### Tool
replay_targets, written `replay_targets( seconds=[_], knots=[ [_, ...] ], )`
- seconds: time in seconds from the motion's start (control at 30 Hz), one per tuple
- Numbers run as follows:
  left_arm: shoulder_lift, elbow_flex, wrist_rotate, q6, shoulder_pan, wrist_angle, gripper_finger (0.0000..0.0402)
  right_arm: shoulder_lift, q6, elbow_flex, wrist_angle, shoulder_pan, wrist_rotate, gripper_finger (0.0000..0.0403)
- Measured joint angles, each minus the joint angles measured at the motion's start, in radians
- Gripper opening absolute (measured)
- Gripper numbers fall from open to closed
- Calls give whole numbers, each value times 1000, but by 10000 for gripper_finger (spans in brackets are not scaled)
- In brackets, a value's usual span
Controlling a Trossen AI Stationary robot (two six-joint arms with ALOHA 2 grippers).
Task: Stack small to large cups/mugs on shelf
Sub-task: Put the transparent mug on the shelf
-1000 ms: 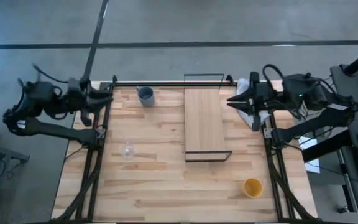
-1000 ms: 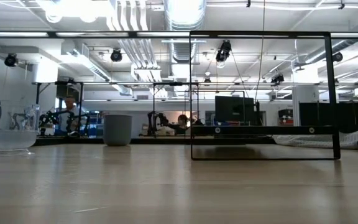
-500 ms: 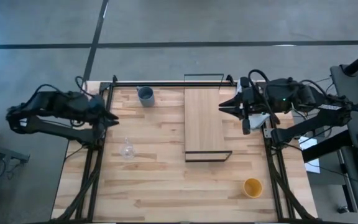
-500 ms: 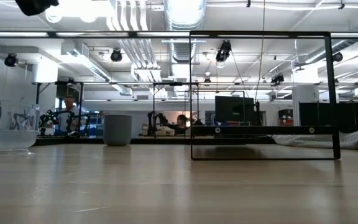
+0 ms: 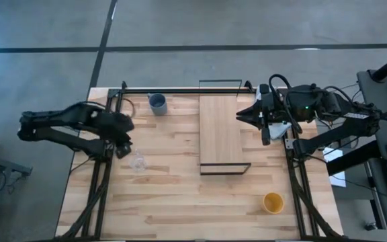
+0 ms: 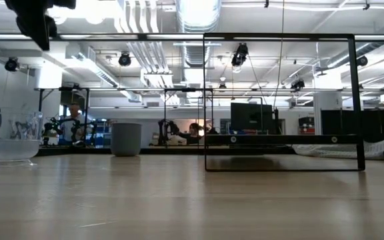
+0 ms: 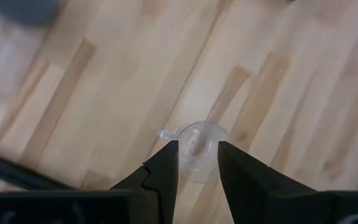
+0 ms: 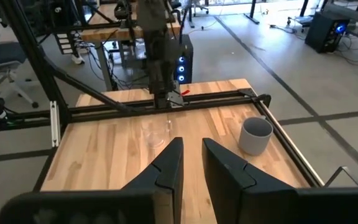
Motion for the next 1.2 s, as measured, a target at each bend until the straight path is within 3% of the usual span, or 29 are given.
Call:
replay_targets(
  seconds=[0.57,0.83,1.2],
  knots=[
    [55,-168,67,-11,0,13,98,0,1,-1,-32,0,0,54],
    [42,-275,75,-80,-1,124,98,0,27,-3,-61,0,0,54],
    [49,-359,76,-80,-1,155,98,0,27,-5,-69,0,0,54]
  ],
)
